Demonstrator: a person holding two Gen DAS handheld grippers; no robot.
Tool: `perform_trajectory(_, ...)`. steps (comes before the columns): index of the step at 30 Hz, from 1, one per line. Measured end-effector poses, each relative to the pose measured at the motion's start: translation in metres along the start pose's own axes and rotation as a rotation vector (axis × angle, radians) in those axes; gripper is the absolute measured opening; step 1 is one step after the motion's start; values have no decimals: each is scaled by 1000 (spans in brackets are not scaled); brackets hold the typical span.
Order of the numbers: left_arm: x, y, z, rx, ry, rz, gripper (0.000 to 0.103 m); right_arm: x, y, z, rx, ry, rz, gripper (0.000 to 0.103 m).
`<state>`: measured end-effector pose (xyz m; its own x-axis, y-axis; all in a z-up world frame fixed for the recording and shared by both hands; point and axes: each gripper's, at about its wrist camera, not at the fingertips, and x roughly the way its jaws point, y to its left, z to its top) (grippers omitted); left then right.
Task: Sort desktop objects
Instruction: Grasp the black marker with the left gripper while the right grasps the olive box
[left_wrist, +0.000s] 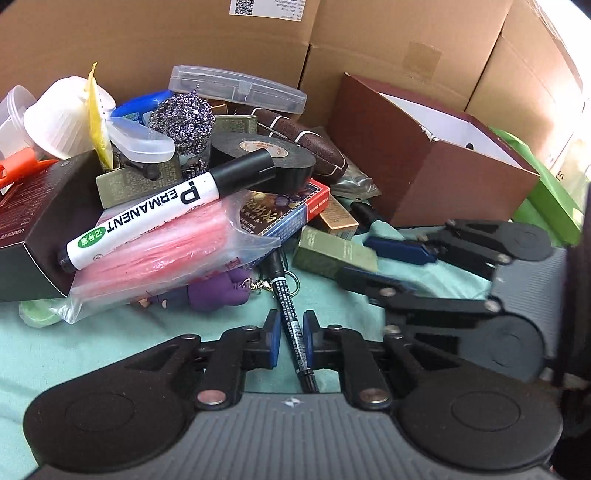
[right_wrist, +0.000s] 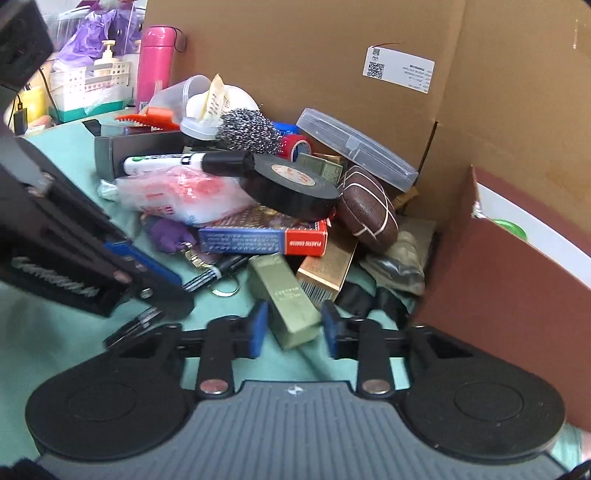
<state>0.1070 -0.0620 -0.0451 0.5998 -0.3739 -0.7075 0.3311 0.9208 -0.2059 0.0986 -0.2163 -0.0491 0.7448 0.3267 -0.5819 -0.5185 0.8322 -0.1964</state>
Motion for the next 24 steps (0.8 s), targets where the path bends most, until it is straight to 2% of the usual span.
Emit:
perform_trajectory(3, -2, -1, -2, 28, 11, -18, 8, -17, 5, -6, 64, 42, -21, 21)
perform_trajectory(8, -7, -6, -7, 84, 33, -43, 8, -40, 15, -21, 141, 55, 22, 21)
perform_trajectory(15, 2, -11, -3, 108, 14, -23, 13, -28, 10, -13, 168, 25, -20, 24)
perform_trajectory(17, 2, -11, -3, 118, 16, -23, 8, -22, 8, -9, 171, 24, -24, 24)
perform_trajectory(20, 1, -11, -3, 120, 18, -20, 8, -11, 6, -5, 187, 28, -30, 29)
perform_trajectory(23, 3, -11, -2, 117, 16, -23, 10, -4, 6, -8, 200, 55, -29, 27)
perform_trajectory(24, 3, -11, -2, 118, 17, -24, 10, -6, 7, -9, 202, 54, -27, 23)
